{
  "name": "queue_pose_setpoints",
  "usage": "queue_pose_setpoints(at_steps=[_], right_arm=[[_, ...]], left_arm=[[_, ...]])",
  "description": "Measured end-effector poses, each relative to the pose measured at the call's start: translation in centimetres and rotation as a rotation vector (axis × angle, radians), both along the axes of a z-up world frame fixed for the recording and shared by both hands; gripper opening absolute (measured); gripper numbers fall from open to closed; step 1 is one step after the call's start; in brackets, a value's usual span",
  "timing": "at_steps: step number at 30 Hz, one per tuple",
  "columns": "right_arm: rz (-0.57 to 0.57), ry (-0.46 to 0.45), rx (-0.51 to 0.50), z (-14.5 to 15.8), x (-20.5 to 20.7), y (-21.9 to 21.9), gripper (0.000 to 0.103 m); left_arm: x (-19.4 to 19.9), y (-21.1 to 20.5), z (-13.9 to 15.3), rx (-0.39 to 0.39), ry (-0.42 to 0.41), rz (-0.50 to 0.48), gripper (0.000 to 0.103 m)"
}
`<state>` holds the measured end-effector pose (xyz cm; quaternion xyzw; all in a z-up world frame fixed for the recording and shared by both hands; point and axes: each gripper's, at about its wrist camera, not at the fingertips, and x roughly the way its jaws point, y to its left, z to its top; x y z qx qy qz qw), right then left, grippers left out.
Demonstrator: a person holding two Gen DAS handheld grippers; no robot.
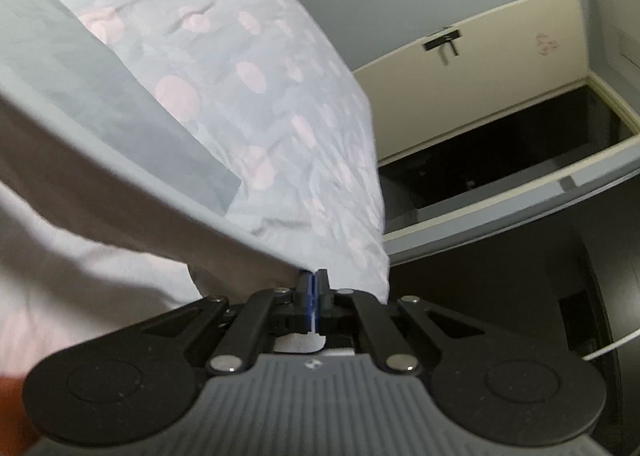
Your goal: Fold clothes
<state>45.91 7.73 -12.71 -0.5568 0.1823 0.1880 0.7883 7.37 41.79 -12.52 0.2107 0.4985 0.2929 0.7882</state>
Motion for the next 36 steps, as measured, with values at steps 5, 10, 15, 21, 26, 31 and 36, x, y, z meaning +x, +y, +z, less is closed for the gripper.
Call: queue_pose_setpoints(at_steps=[5,10,15,21,26,31,36], right_arm=[[0.003,0.048,-0.052,-2.2,3.6,4.2,0.001],[-0.016,0.071,-0.066,-4.5,6.6,8.2,0.001],[-0.031,0.085,-0.083,-7.2,9.0,11.3,0.001],[-0.051,0.107,-0.085,-10.0,11.0,14.0,0.001],[-0.074,0.127,-0.083,-11.7,11.6,15.1,0.001],[-0.127,0.107,-0.030,-11.1,11.7,14.8,0.006],[-0.210,0.119,0.191,-7.7,10.5,12.6,0.015]], left_arm=[[3.0,2.9,-1.6,-0.015,0.065,-0.001,0.002],[5.9,6.0,-3.3,-0.045,0.086,0.020,0.002],[7.9,8.2,-5.9,-0.079,0.118,0.024,0.002],[9.4,10.6,-8.2,-0.138,0.109,0.059,0.002],[9.7,11.4,-9.3,-0.158,0.072,0.086,0.006],[9.5,12.2,-8.4,-0.102,-0.025,0.168,0.010],[8.9,10.8,-5.5,-0.153,-0.123,0.129,0.014]])
